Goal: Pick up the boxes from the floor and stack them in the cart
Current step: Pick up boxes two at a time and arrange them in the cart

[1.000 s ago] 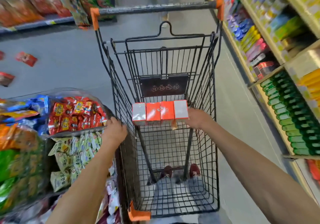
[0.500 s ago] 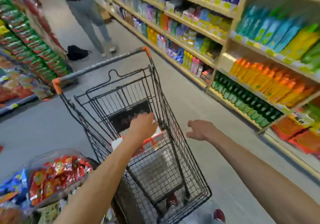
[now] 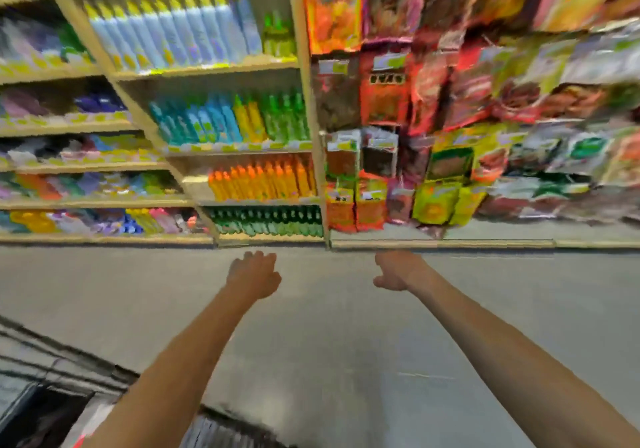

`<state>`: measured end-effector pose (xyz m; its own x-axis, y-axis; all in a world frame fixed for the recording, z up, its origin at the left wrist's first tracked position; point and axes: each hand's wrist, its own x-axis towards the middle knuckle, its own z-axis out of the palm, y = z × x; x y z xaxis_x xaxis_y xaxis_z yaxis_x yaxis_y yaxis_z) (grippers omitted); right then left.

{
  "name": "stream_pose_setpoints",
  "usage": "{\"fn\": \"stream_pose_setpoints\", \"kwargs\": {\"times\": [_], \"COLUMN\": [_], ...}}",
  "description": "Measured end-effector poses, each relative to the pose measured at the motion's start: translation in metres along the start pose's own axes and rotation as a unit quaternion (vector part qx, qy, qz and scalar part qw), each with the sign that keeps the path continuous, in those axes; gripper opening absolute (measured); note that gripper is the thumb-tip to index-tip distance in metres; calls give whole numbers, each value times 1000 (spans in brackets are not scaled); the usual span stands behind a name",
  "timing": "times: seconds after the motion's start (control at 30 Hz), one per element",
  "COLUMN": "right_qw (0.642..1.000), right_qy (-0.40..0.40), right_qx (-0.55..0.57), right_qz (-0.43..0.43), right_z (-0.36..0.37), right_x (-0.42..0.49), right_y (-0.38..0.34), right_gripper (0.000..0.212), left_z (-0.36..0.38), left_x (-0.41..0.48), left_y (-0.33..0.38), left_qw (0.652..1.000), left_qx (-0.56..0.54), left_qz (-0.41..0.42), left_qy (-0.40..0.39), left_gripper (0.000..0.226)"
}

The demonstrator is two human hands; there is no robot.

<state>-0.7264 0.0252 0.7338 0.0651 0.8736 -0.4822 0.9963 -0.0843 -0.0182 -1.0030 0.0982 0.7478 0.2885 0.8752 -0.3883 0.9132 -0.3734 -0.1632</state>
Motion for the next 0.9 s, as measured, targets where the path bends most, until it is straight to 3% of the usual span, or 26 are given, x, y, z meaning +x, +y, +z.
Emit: {"fn": "stream_pose_setpoints", "kwargs": {"times": [0.17,0.37,0.9], "right_qw": [991,957,777], "right_qy": [-22,-29,-73], "right_qx": [57,128,318], "right_qz": [119,258,538], "right_z": [39,80,205], "right_x": [-49,-134,-292], "right_y": [157,298,482], "right_gripper": [50,50,52], "left_z": [-35,-78,-117], "left_x": [57,79,91], "left_y": [167,348,707], "left_qw": [991,952,794], "left_qx": [45,109,242], "left_qz": [125,280,556], "left_qy": [19,47,43], "left_gripper": [39,37,41]}}
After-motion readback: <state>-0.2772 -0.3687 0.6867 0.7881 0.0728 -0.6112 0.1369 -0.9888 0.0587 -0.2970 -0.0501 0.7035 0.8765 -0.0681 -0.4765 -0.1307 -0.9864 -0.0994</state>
